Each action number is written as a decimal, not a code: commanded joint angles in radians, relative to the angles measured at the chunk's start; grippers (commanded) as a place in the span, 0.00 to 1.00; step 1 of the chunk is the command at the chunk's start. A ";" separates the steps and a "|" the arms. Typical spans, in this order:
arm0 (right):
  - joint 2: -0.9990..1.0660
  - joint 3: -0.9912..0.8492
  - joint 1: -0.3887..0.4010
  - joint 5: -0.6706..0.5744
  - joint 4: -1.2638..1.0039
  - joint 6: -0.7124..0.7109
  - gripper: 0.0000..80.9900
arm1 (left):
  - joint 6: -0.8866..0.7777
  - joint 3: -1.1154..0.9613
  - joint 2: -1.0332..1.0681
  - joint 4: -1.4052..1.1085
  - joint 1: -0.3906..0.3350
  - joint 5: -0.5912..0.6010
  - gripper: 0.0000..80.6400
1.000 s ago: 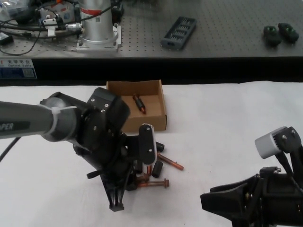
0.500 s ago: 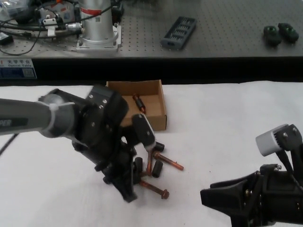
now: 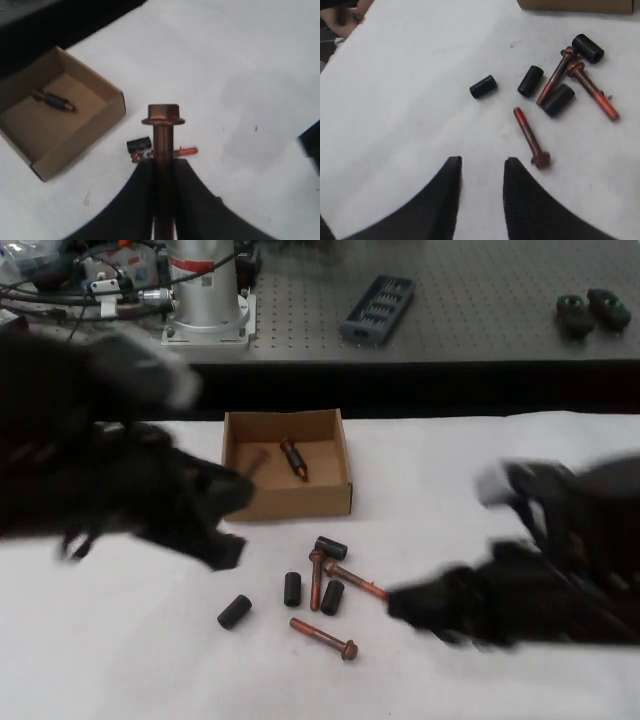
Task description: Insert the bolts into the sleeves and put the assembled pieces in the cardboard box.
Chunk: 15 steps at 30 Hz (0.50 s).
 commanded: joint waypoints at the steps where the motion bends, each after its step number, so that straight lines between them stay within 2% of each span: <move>1: 0.133 -0.125 0.021 0.054 0.011 0.019 0.33 | -0.331 0.305 -0.395 -0.300 0.015 -0.044 0.01; 4: 0.275 -0.276 0.049 0.135 0.113 0.047 0.33 | -0.432 0.408 -0.583 -0.329 0.015 -0.136 0.01; 9: 0.490 -0.544 0.089 0.222 0.382 0.152 0.33 | -0.476 0.461 -0.808 -0.254 0.015 -0.282 0.01; 15: 0.681 -0.762 0.119 0.306 0.560 0.151 0.33 | -0.480 0.461 -0.927 -0.142 0.015 -0.374 0.01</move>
